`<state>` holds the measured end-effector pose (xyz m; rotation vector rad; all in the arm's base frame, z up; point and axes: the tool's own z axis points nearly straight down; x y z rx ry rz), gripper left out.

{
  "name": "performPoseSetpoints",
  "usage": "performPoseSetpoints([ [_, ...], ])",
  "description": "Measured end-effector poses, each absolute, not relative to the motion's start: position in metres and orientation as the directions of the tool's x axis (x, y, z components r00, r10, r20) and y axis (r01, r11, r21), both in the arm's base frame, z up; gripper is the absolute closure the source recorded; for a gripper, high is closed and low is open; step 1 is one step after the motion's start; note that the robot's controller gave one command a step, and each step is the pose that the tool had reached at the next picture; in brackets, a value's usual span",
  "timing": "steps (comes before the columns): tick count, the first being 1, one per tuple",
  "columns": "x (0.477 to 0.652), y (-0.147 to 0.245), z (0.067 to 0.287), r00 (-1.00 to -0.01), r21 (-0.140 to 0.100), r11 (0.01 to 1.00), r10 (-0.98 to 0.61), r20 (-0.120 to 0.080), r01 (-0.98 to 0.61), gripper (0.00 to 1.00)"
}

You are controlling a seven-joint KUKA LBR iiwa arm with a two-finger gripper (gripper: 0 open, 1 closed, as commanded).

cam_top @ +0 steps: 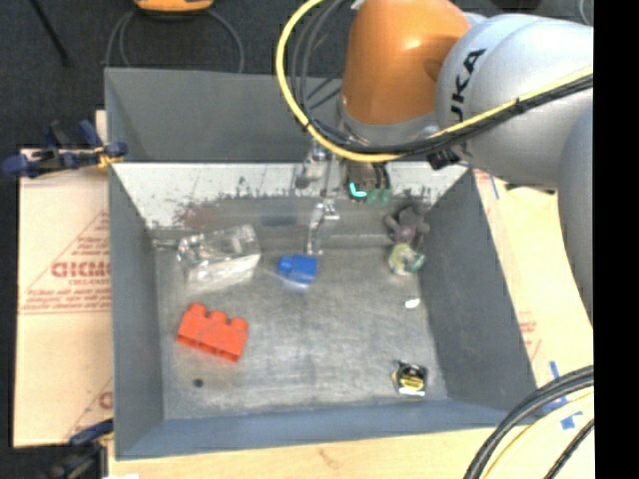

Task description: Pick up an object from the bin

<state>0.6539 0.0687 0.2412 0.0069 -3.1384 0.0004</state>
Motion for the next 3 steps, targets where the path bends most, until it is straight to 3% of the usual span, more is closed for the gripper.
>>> performPoseSetpoints([
  [1,0.644,0.036,0.072,-1.000,0.005,1.000,0.023,-0.011,0.023,0.00],
  [2,0.650,0.044,0.103,-1.000,0.003,1.000,0.028,-0.009,0.028,0.00],
  [3,0.650,0.043,0.108,-0.995,0.003,0.995,0.095,-0.009,0.095,0.00],
])
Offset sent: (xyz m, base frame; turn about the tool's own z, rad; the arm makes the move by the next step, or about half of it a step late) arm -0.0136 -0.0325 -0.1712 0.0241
